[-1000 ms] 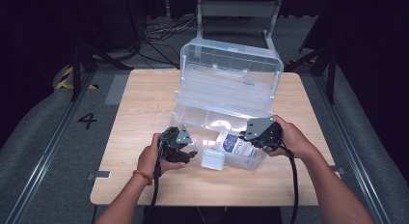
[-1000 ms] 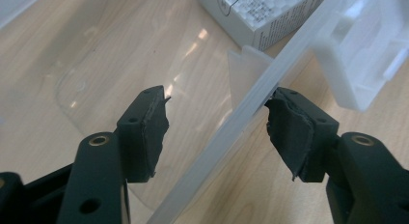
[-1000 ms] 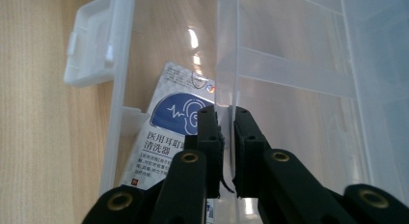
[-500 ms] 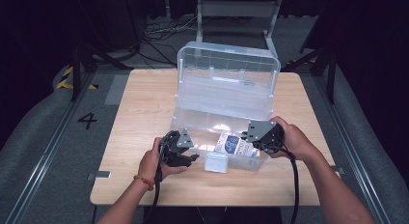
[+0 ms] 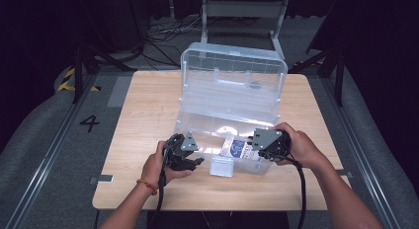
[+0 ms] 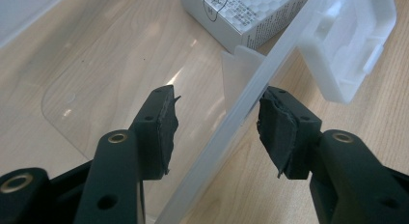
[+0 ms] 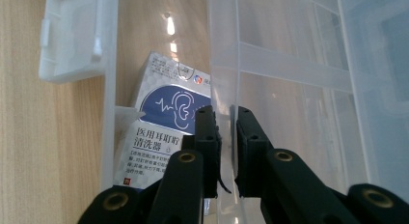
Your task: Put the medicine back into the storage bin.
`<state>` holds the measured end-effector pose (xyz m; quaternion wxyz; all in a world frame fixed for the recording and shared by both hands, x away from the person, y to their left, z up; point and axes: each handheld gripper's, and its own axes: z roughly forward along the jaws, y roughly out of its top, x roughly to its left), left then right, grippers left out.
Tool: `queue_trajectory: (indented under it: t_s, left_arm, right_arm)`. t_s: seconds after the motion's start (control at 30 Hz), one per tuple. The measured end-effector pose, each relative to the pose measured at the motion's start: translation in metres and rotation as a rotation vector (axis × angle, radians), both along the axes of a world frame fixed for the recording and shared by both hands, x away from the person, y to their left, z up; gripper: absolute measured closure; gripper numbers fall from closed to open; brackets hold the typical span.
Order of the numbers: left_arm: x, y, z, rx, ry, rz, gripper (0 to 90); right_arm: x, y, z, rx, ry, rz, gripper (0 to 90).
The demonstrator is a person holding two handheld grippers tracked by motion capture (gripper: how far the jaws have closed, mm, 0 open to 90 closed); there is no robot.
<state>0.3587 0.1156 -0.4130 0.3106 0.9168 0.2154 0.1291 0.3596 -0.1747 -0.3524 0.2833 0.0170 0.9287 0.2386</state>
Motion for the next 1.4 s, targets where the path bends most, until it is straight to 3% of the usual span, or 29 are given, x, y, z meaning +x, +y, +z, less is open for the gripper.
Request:
queue_trajectory:
  t_s: [0.37, 0.67, 0.77, 0.9, 1.0, 1.17, 1.3, 1.33, 1.4]
  left_arm:
    - [-0.002, 0.001, -0.001, -0.004, -0.027, -0.005, 46.6]
    - [-0.002, 0.008, -0.001, -0.083, -0.017, -0.009, 48.7]
    - [-0.006, 0.011, 0.001, -0.096, -0.004, -0.002, 43.6]
    - [-0.011, 0.021, 0.01, -0.099, -0.006, -0.009, 40.9]
    - [-0.012, 0.029, 0.017, -0.145, 0.007, -0.006, 40.8]
    - [-0.017, 0.04, 0.03, -0.155, -0.026, 0.005, 40.1]
    - [-0.021, 0.049, 0.052, -0.182, -0.062, 0.003, 39.6]
    - [-0.022, 0.052, 0.061, -0.213, -0.079, -0.005, 39.9]
    - [-0.023, 0.054, 0.076, -0.234, -0.111, -0.001, 40.2]
  right_arm:
    - [-0.003, -0.004, -0.004, 0.023, 0.054, 0.034, 81.1]
    - [-0.002, -0.006, -0.003, 0.035, 0.067, 0.038, 80.4]
    - [-0.001, -0.006, -0.003, 0.043, 0.063, 0.039, 79.9]
    - [0.0, -0.007, -0.004, 0.055, 0.065, 0.043, 79.5]
    - [-0.001, -0.008, -0.004, 0.056, 0.066, 0.033, 79.5]
    - [0.0, -0.008, -0.004, 0.068, 0.068, 0.027, 79.2]
    - [-0.001, -0.009, -0.004, 0.076, 0.07, 0.025, 78.9]
    - [-0.001, -0.009, -0.005, 0.076, 0.07, 0.024, 78.9]
    - [-0.002, -0.009, -0.005, 0.083, 0.072, 0.02, 78.7]
